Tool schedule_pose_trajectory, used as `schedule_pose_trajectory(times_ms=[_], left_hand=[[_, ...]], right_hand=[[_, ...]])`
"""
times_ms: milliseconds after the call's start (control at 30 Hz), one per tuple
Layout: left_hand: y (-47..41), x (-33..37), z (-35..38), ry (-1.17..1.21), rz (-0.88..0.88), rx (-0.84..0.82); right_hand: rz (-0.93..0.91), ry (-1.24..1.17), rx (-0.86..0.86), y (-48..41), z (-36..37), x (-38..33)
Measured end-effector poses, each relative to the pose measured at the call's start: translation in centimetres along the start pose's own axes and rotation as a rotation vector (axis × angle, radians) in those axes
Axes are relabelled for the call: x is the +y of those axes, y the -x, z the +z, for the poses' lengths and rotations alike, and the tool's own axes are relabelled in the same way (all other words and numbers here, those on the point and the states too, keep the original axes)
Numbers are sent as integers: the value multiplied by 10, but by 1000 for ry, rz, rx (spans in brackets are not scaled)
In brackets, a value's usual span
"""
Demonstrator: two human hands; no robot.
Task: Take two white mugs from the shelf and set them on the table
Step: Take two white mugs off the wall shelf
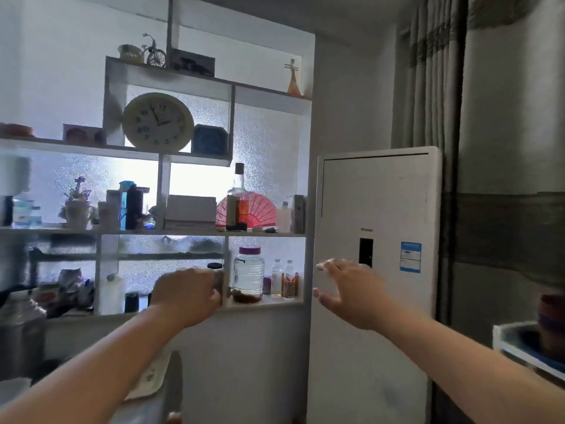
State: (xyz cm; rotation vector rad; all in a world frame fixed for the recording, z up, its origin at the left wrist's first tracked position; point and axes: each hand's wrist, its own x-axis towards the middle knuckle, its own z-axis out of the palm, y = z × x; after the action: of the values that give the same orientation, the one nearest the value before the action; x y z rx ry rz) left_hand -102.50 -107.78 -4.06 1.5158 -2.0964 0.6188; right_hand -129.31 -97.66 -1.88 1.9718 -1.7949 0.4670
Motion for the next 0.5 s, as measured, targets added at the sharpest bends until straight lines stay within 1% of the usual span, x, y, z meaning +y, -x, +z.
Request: schedule_pose_trajectory(times_ms=[133, 267, 500], left_hand=[[-53, 2, 30, -107, -110, -30], [-96, -4, 55, -153, -192, -32], [-140, -45, 87, -248, -321, -50]], right_hand=[[-116, -38, 7, -72, 40, 33], [-204, -75, 47, -144, 73, 52], [-329, -192, 90, -246, 143, 48]])
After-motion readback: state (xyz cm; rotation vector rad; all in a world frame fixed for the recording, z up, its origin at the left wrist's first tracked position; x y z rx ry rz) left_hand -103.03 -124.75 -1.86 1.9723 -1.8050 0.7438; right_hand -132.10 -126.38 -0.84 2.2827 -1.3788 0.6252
